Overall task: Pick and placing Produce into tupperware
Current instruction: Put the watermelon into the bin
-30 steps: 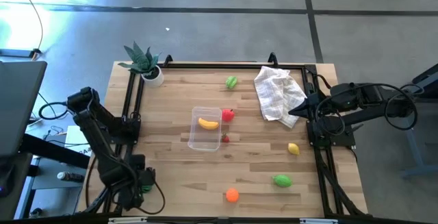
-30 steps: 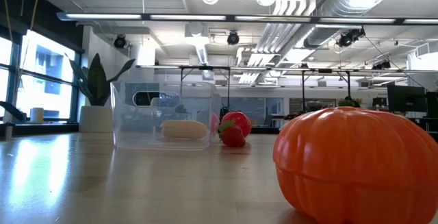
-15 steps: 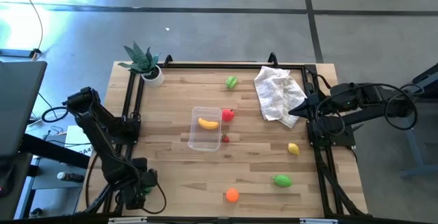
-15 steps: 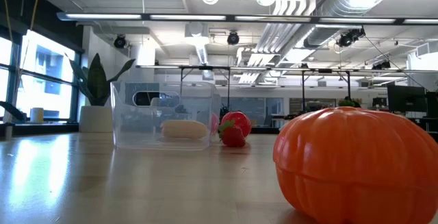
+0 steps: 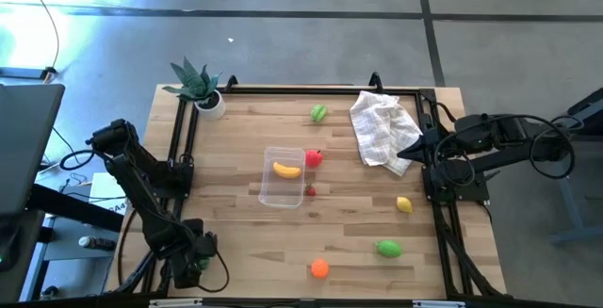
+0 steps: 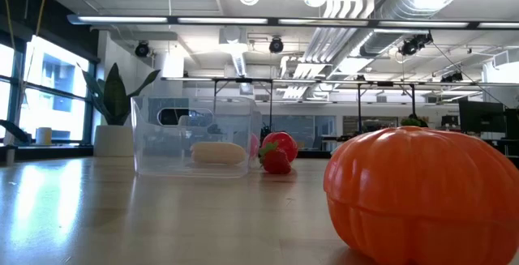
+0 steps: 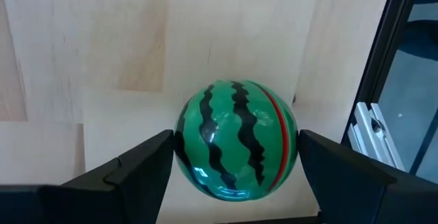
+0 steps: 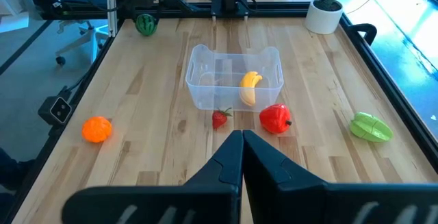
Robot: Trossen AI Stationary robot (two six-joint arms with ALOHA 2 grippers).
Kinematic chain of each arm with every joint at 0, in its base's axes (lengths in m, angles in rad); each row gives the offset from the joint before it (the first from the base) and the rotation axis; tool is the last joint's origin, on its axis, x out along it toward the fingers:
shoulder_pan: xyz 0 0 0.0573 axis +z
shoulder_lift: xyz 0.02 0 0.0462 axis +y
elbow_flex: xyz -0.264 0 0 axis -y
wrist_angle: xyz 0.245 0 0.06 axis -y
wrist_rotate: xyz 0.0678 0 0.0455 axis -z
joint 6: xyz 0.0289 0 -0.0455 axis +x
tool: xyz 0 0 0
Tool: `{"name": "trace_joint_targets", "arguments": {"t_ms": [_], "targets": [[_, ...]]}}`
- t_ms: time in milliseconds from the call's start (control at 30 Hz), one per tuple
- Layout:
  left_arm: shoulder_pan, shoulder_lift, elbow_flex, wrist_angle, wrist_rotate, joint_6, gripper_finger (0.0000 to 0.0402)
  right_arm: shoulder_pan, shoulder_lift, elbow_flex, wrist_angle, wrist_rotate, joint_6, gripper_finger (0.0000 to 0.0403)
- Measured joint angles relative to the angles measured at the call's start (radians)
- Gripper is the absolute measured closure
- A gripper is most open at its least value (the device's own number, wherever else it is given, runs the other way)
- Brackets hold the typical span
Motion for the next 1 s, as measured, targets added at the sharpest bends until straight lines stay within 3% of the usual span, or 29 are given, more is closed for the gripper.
{"name": "trace_joint_targets", "arguments": {"t_ms": [200,533,1000], "targets": [[0.000,0.001,-0.006,0.007,0.014,0.001,0.0095,0.000,0.000,0.000,0.000,0.000,0.000,0.0402],[0.000,0.004,-0.009,-0.023,0.040,0.036,0.0021,0.000,0.000,0.000,0.000,0.000,0.000,0.0402],[0.000,0.004,-0.009,-0.064,0.046,0.035,0.0016,0.000,0.000,0.000,0.000,0.000,0.000,0.0402]]}}
